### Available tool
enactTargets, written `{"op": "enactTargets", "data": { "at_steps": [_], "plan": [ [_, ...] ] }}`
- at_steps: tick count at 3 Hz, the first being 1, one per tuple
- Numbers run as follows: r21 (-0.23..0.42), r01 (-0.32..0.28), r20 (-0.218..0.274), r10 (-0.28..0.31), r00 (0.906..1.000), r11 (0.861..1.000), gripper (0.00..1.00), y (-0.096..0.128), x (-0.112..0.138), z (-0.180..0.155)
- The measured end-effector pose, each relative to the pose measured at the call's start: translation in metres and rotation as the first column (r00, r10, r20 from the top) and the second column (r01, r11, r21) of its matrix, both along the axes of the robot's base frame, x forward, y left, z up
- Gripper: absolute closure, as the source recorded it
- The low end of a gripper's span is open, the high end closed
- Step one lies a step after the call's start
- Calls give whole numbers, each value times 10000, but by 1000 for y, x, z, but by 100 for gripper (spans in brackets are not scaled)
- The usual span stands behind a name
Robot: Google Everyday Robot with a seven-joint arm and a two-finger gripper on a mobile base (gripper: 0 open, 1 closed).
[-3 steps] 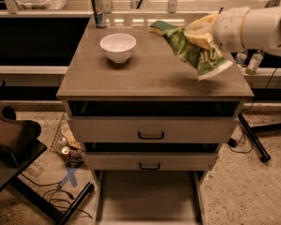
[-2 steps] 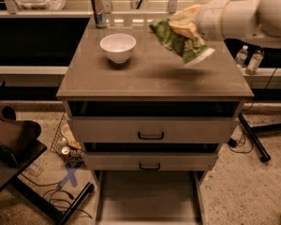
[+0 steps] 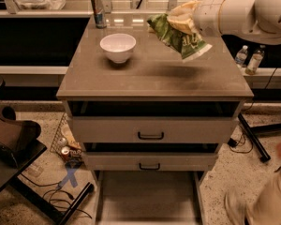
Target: Pick green jalapeno chip bag from bottom drawer and place on counter
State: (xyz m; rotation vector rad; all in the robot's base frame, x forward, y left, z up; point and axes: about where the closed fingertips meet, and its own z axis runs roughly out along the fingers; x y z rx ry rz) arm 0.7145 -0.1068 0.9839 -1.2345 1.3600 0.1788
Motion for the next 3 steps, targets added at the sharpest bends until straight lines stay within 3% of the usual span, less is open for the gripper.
{"op": "enactTargets", "data": {
  "at_steps": [1, 2, 3],
  "plan": [
    [6, -56, -16, 56, 10000, 10000, 23, 4, 0, -1],
    [11, -96, -27, 96, 10000, 10000, 1, 6, 0, -2],
    [13, -113, -31, 113, 9999, 9999, 0, 7, 1, -2]
  ]
}}
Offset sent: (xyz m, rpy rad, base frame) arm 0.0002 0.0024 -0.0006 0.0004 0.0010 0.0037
